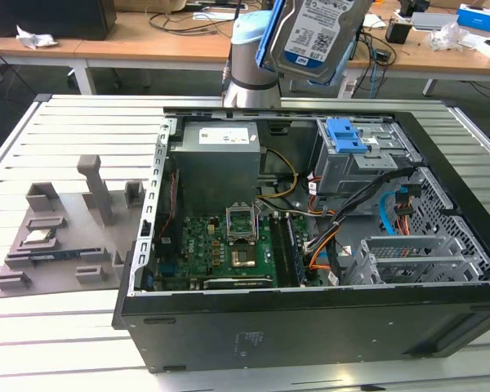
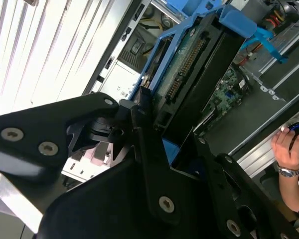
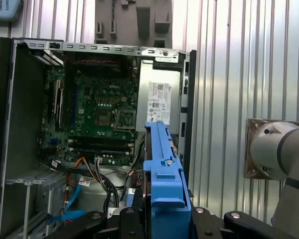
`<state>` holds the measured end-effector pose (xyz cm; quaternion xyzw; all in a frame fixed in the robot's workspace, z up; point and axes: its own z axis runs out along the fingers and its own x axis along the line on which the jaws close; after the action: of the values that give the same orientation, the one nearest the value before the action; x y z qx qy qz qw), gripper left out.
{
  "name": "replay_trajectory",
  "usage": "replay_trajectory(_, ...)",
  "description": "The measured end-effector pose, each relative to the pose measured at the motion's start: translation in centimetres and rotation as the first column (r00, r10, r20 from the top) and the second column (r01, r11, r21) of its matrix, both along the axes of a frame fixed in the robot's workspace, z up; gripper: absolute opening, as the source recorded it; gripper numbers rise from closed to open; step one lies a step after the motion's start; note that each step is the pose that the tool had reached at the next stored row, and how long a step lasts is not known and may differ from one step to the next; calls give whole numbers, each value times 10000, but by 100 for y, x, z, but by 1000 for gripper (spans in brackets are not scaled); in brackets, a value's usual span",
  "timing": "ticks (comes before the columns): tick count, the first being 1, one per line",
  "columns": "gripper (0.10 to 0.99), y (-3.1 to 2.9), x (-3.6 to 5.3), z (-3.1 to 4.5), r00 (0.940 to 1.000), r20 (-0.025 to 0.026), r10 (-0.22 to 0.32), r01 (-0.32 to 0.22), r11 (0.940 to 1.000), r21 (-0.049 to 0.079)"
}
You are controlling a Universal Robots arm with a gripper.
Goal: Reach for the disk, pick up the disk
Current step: 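Pick up the disk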
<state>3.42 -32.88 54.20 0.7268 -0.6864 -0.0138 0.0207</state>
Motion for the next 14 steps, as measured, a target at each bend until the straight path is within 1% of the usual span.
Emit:
replay_trajectory(1,365,0,65,0,10000,0,-2,2,10000,0)
replay_trajectory(2,365,0,111,0,10000,0,0,0,10000,1)
replay_trajectory(3,365,0,190,0,10000,0,0,0,10000,1)
replay_trajectory(5,365,0,309,0,10000,-1,1,-1,10000,1)
replay_trajectory(7,365,0,361,0,10000,-1,-1,1,10000,0)
replay_trajectory(8,365,0,406,0,10000,-1,1,-1,10000,0)
replay_trajectory(9,365,0,431,0,10000,-2,-1,1,10000,1)
replay_trajectory(11,365,0,537,0,10000,-2,-1,1,10000,1)
replay_trajectory(13,365,0,621,0,10000,-3,-1,1,10000,0)
replay_trajectory(14,365,1,682,0,10000,-3,-1,1,10000,1)
